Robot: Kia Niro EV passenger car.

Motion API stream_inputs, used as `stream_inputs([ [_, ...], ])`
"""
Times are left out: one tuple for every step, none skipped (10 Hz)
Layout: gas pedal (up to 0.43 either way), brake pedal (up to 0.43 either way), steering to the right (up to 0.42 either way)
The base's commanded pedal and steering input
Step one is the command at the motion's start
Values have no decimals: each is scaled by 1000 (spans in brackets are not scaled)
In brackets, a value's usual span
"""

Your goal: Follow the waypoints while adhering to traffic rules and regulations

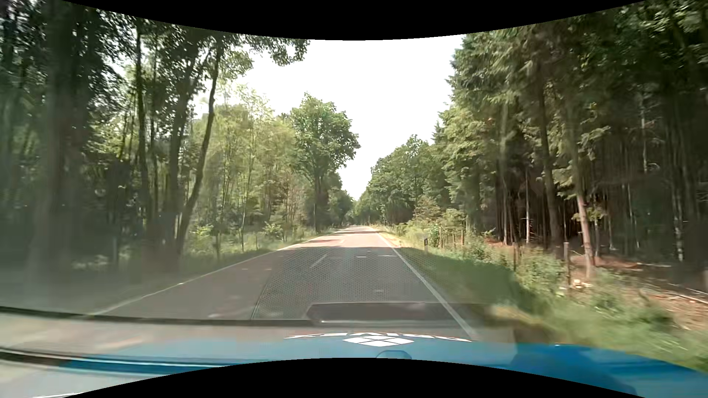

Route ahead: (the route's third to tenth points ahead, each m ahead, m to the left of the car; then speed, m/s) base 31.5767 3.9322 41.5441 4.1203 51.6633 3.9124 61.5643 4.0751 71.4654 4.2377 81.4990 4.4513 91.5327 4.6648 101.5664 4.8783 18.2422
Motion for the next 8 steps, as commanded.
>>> stream_inputs([
  [189,0,-1],
  [189,0,-1],
  [189,0,-1],
  [189,0,-2],
  [189,0,-2],
  [189,0,-3],
  [189,0,-2],
  [189,0,-2],
])
